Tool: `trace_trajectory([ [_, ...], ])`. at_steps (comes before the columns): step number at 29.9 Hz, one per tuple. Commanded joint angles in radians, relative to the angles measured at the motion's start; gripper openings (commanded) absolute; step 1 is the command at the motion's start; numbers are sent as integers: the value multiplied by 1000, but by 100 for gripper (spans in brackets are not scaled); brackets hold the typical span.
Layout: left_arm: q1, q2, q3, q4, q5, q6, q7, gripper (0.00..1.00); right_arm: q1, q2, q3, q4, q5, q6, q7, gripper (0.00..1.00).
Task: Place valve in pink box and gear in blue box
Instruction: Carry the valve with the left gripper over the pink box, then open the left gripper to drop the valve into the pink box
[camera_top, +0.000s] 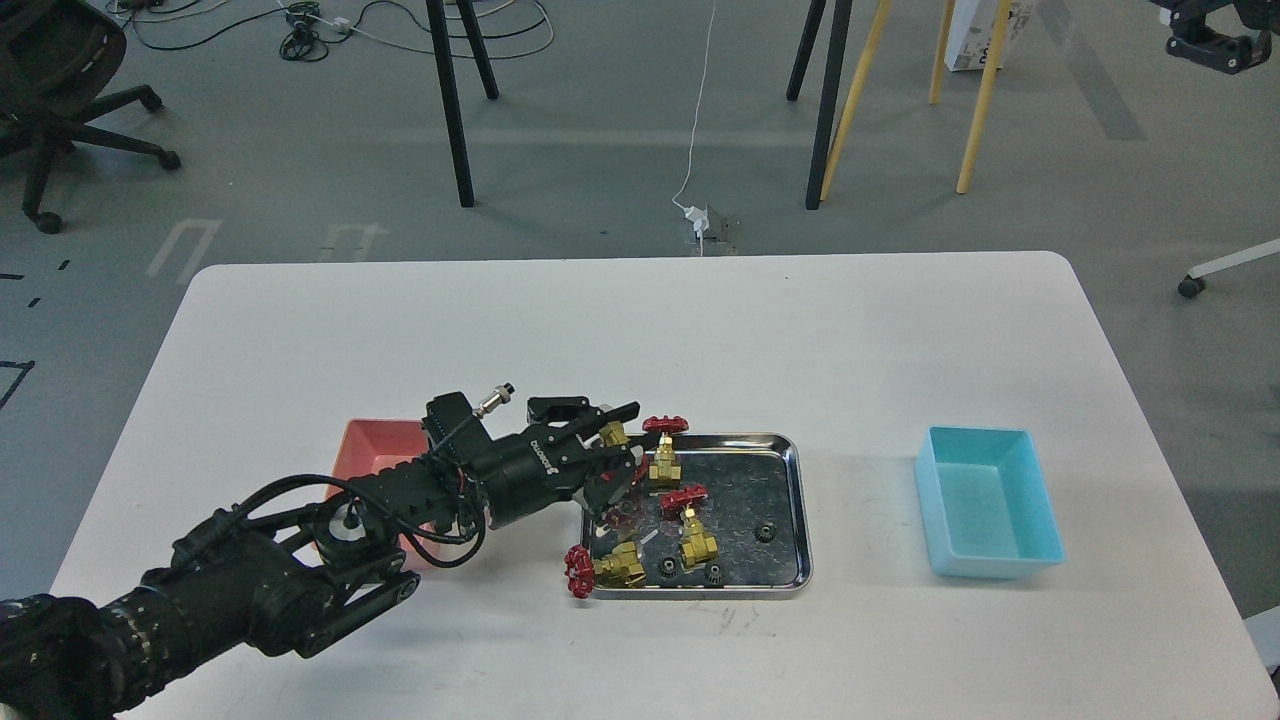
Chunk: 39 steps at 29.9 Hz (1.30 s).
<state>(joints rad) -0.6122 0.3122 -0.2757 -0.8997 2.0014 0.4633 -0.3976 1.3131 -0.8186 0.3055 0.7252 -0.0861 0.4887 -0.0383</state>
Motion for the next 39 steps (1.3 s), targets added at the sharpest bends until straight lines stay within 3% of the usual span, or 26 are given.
trace_trajectory([
  [1, -17, 119, 0, -91, -137, -5, 2, 28, 1, 2, 1, -1, -3, 0, 0, 100],
  [6, -6, 300, 0, -209, -173, -3, 35, 28, 1, 4, 0, -1, -3, 0, 0, 100],
  [11, 60, 410, 1, -229, -199, 5, 43, 28, 0, 4, 0, -1, -14, 0, 0, 100],
  [17, 106, 472, 1, -229, -204, 9, 45, 29, 0, 6, 1, -3, -30, 0, 1, 100],
  [32, 201, 490, 7, -211, -211, 8, 45, 33, 0, 48, 0, -29, -37, 0, 0, 100],
  [36, 210, 481, 4, -211, -236, 11, 45, 49, 0, 70, 1, -32, -60, 0, 5, 100],
  [37, 210, 479, 3, -212, -257, 11, 45, 59, 0, 75, 1, -33, -60, 0, 9, 100],
  [38, 210, 476, 3, -211, -288, 11, 45, 80, 1, 81, 1, -33, -60, 0, 12, 100],
  [39, 212, 473, 3, -212, -318, 11, 45, 93, 3, 87, 3, -33, -60, 0, 14, 100],
])
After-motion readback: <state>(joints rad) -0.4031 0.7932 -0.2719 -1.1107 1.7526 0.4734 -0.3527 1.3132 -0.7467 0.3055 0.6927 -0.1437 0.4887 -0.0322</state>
